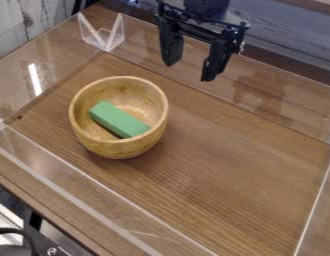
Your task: Remove the green block from the brown bowl and put it on the table
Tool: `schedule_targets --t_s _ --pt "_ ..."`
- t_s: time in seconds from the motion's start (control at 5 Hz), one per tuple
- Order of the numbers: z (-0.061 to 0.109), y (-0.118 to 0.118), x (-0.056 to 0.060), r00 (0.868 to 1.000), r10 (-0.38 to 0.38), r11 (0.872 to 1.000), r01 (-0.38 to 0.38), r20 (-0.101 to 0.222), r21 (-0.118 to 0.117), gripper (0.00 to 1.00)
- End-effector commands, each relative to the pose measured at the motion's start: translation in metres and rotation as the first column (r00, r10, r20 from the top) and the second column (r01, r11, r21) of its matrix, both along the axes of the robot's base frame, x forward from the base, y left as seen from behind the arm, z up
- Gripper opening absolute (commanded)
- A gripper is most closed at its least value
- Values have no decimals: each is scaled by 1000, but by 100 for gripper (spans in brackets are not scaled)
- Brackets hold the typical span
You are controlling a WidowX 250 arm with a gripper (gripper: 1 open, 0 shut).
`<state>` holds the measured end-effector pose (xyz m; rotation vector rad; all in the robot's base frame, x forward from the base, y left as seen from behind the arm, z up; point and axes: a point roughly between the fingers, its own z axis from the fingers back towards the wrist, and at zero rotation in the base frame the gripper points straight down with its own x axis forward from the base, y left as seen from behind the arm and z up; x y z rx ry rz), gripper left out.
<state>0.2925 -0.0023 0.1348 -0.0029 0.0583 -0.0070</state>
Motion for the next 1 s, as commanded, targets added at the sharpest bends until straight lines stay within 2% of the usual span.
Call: schedule_targets --t_s 0.0,0.2,0.4,0.6,0.8 --pt "-12 12 -9 999 15 1000 -14 -30 2 100" --pt "-8 26 -18 984 179 984 -179 -9 -2 100" --pt "0 41 -25 935 353 936 -353 24 -11 100" --pt "-4 63 -35 866 498 867 -497 43 -32 100" --pt "-11 81 -43 784 619 785 -617 48 -52 100"
